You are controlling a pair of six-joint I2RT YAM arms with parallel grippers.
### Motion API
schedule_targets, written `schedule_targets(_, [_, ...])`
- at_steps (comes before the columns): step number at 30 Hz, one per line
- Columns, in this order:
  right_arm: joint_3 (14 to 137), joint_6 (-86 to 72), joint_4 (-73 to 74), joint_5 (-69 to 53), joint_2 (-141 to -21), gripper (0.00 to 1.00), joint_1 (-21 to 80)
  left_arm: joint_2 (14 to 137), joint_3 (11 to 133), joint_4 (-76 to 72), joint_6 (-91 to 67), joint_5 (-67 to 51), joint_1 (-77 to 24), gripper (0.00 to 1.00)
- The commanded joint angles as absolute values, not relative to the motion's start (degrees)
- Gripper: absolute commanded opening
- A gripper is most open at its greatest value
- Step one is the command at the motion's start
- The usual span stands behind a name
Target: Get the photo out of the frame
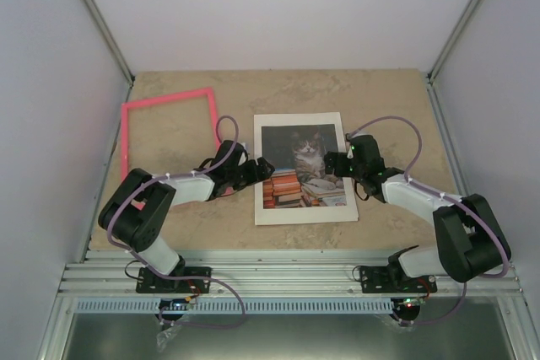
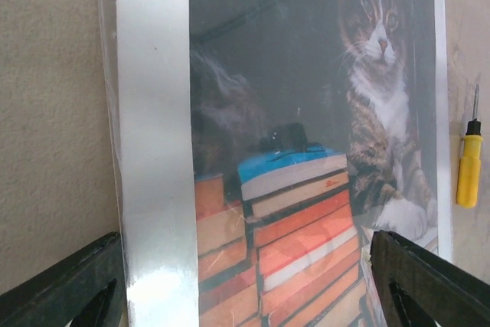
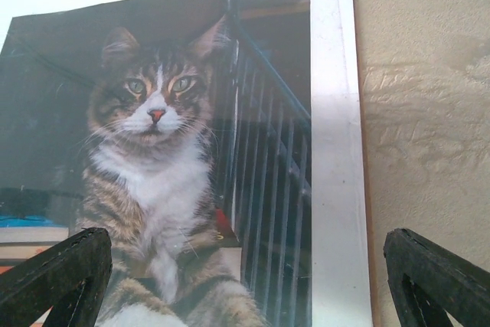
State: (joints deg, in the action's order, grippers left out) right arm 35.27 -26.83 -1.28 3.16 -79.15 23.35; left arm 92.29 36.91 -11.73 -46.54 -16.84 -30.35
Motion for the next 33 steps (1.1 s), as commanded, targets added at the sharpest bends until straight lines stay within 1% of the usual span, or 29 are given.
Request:
schedule_targets(1, [34.9,-27.3,-2.2,1.9,-79.7,0.98,23.1,91.4,35.6,-10.1,-47.5,-18.1,-31.3,0.87])
schedule_targets(19, [35.1,-27.2,-2.5,0.9,-80.3,0.98,23.2,87.8,36.6,-8.0,-47.5,-17.4,-31.8,0.86])
schedule_targets(33, [35.1,-27.1,-2.5,0.7,-80.2,0.98,23.1,88.2,37.6,-8.7,-48.0,-17.7,-33.5,0.85])
